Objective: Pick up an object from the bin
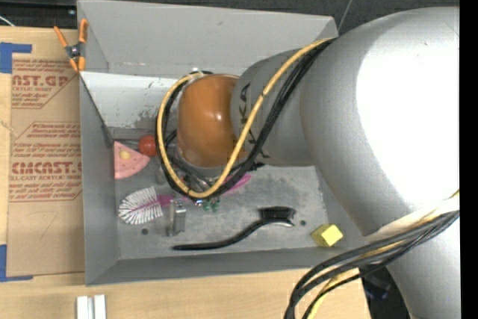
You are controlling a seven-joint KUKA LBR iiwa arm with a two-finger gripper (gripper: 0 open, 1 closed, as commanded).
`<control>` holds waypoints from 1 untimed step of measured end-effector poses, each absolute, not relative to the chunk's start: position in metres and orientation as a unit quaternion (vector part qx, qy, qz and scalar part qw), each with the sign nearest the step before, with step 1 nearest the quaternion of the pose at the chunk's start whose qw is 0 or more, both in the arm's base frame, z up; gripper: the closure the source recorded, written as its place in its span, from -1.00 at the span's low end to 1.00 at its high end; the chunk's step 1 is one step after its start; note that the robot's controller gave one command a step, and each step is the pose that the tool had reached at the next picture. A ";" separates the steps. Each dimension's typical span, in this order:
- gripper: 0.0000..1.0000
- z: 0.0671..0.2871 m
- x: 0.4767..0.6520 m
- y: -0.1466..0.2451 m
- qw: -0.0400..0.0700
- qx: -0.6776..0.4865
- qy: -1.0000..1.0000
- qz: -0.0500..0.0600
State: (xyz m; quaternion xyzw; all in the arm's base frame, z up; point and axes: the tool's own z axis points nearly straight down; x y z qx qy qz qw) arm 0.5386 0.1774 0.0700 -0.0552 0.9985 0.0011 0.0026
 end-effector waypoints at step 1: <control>-1.00 0.070 0.506 0.205 -0.001 -0.101 0.995 0.001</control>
Offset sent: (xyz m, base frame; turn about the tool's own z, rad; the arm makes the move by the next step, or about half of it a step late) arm -0.0034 0.0021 0.0001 -0.0091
